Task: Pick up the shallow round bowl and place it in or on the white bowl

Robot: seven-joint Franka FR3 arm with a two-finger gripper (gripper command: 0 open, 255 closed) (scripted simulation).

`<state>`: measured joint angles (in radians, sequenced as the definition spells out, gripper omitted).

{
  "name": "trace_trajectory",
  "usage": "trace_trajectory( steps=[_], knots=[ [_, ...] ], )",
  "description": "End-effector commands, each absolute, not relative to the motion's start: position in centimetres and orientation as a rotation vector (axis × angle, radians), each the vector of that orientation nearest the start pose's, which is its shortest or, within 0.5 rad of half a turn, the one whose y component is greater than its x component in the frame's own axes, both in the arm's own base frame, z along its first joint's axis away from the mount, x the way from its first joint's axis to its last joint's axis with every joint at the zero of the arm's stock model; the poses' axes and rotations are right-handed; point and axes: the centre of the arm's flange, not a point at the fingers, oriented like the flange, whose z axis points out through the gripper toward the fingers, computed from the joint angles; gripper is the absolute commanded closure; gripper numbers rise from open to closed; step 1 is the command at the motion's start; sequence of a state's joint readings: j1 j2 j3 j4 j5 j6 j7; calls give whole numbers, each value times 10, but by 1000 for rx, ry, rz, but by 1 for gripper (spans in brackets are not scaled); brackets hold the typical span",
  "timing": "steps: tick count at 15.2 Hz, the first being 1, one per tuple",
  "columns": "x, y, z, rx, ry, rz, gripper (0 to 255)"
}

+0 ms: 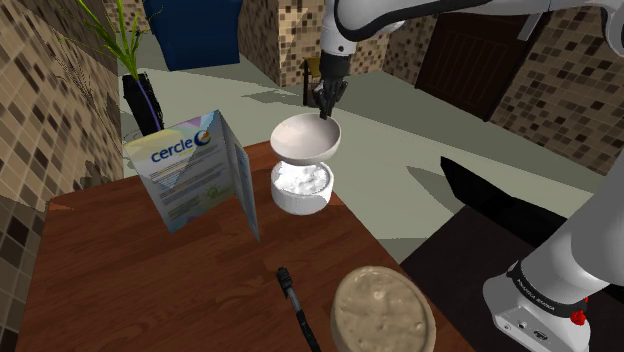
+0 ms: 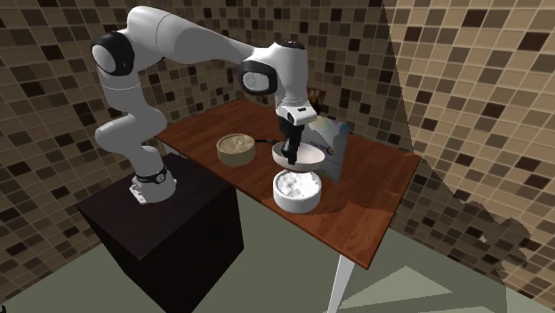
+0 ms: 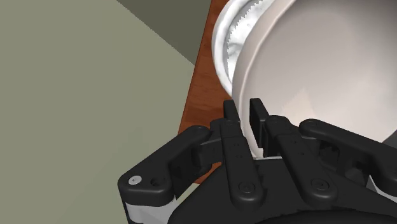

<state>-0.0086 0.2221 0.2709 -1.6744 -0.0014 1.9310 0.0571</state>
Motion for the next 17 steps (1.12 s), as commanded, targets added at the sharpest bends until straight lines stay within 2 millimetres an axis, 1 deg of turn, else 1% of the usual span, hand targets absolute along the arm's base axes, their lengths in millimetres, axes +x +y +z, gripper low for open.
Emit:
trace_trajectory(
  steps=[1,17],
  knots=[
    [613,151,470,-3062,-305,-52,255],
    [613,151,387,-3062,-305,-52,255]
  ],
)
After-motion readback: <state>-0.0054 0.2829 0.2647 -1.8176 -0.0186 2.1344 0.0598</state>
